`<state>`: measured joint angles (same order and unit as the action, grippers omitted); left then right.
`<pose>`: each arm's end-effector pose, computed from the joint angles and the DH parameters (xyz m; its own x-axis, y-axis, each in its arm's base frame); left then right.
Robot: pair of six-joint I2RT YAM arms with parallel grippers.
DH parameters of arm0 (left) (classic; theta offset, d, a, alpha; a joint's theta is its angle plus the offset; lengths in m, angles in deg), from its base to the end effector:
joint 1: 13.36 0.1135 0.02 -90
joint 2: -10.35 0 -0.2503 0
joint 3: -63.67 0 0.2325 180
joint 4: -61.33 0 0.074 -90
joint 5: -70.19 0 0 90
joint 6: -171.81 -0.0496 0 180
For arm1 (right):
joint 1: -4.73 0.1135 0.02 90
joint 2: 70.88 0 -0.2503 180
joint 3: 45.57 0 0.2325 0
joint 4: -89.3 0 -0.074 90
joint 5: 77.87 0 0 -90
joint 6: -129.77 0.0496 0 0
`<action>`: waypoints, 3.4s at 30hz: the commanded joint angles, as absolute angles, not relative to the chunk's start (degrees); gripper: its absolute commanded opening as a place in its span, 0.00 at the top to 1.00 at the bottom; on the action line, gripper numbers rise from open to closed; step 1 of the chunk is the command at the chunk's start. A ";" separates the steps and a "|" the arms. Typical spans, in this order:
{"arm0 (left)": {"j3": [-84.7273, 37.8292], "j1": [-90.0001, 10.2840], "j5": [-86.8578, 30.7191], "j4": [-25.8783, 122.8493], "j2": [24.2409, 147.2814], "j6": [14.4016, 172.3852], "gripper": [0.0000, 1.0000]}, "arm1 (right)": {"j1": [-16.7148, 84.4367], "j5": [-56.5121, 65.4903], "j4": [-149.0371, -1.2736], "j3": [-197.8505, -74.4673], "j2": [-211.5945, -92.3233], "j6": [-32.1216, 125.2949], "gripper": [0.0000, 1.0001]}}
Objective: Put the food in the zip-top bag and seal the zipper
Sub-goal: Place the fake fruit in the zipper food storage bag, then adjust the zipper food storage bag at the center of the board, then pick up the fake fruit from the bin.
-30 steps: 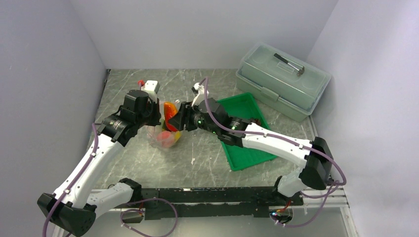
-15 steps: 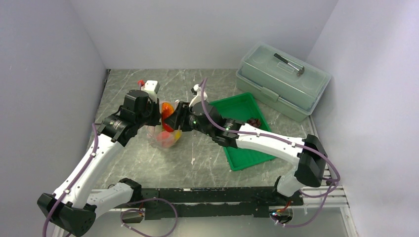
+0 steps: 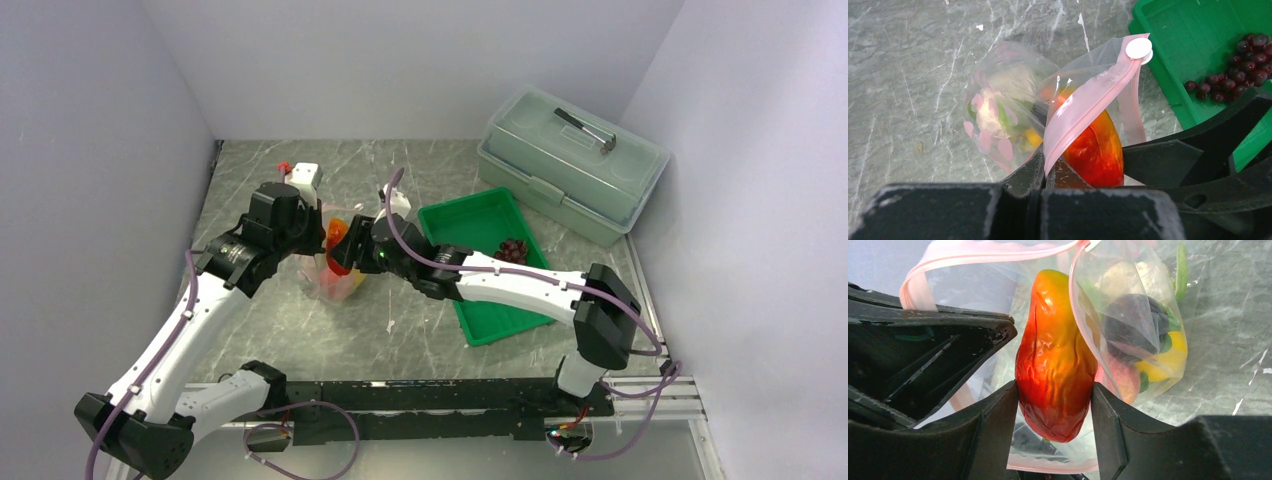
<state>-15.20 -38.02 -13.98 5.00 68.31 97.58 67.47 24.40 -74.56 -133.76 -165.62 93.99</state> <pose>0.1883 -0.0809 0.3372 -0.5992 -0.0224 -0.8003 0.1839 0.9690 -0.1648 0.1856 0.3371 0.2892 -0.7351 0.3040 -0.6059 -0.3120 0.6418 0.7005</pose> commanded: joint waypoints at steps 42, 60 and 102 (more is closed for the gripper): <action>-44.95 -38.06 -5.66 -8.74 75.19 100.10 1.00 | 68.89 41.68 -65.41 -120.96 -135.75 86.84 0.26; -23.03 -37.88 -9.56 -1.38 79.94 111.11 1.00 | 68.82 45.65 -60.63 -114.73 -128.15 87.05 0.24; -26.89 -37.88 -12.44 3.01 77.68 99.35 1.00 | 42.45 45.53 -43.63 -107.31 -139.71 96.25 0.00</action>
<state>-28.34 -38.02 -10.49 -1.52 80.85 101.80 44.17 46.74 -41.45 -107.51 -137.55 93.29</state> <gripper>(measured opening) 0.010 0.993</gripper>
